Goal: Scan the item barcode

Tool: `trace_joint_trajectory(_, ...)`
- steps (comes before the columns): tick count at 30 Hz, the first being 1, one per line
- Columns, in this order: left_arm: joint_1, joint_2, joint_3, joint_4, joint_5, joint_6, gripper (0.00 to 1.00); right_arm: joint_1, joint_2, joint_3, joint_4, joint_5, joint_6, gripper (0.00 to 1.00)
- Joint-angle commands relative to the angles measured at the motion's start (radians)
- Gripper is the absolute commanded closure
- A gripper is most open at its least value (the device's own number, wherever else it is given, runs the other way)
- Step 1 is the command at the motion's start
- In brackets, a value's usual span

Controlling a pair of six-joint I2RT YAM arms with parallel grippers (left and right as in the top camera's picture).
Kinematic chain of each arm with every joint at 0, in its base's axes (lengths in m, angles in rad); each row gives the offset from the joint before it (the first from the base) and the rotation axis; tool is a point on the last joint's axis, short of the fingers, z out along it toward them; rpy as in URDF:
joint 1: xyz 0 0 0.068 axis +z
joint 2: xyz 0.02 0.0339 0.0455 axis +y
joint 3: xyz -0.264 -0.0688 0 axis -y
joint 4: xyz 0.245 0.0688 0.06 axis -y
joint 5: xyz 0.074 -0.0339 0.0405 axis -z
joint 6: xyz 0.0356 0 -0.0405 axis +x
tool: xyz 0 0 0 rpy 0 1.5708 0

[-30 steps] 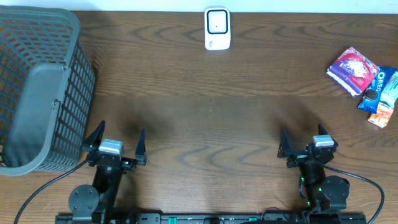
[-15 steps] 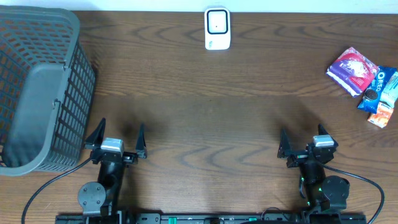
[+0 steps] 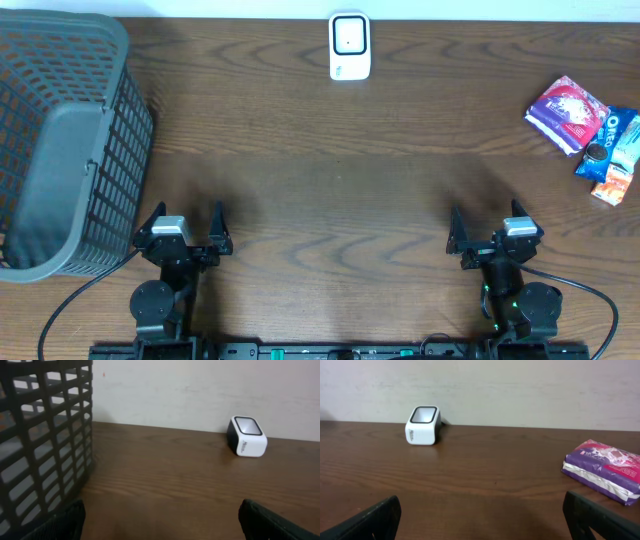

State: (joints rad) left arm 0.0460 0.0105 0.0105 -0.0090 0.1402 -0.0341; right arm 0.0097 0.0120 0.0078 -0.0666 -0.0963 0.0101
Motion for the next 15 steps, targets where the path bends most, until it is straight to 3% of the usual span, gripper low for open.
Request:
trace_joint_trajectory(1,0.005,-0.009,-0.006,-0.052,-0.007,0.001,0.02,0.013,-0.006,-0.002,-0.003,0.001,-0.015,0.01)
trace_joint_trajectory(15,0.005,-0.009,-0.006,-0.055,0.005,0.083,0.02,0.013,-0.006,-0.002,-0.003,0.001,-0.015,0.01)
